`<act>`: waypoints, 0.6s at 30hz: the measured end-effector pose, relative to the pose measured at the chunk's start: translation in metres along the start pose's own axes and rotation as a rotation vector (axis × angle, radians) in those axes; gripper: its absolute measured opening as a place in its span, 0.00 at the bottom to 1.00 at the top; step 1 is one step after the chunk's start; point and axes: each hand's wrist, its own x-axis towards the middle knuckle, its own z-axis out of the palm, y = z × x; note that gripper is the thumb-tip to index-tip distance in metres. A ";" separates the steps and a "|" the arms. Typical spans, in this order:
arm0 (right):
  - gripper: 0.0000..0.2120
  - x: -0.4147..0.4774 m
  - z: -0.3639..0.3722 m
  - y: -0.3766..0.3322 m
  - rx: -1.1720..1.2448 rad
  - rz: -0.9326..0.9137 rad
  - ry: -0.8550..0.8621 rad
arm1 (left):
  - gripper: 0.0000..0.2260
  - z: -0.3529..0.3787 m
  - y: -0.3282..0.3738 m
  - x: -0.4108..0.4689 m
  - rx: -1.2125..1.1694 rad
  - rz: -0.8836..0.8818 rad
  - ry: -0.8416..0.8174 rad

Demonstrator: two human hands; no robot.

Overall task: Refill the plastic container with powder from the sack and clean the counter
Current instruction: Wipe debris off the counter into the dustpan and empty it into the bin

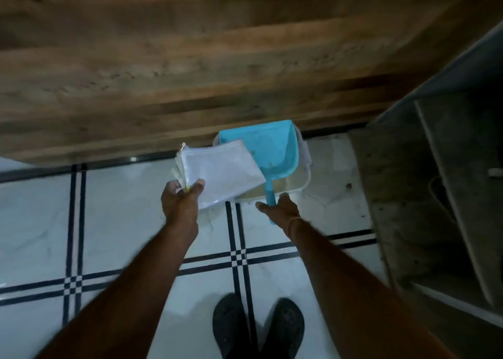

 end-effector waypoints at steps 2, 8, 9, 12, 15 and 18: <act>0.38 0.026 0.018 0.007 0.107 0.028 0.026 | 0.15 0.010 -0.014 0.018 -0.010 -0.028 -0.011; 0.08 0.045 0.026 0.030 0.387 -0.099 0.181 | 0.14 0.026 -0.020 0.030 -0.048 -0.047 -0.002; 0.06 0.037 0.019 0.034 0.395 -0.123 0.233 | 0.14 0.029 -0.017 0.027 -0.052 -0.049 0.005; 0.08 0.005 -0.006 0.053 0.453 -0.173 0.388 | 0.14 0.040 -0.009 0.018 -0.037 -0.061 0.014; 0.09 -0.018 -0.025 0.079 0.636 -0.144 0.425 | 0.14 0.061 -0.006 0.014 -0.026 -0.083 0.020; 0.09 -0.032 -0.035 0.102 0.655 -0.103 0.474 | 0.15 0.090 -0.010 0.013 0.029 -0.063 0.007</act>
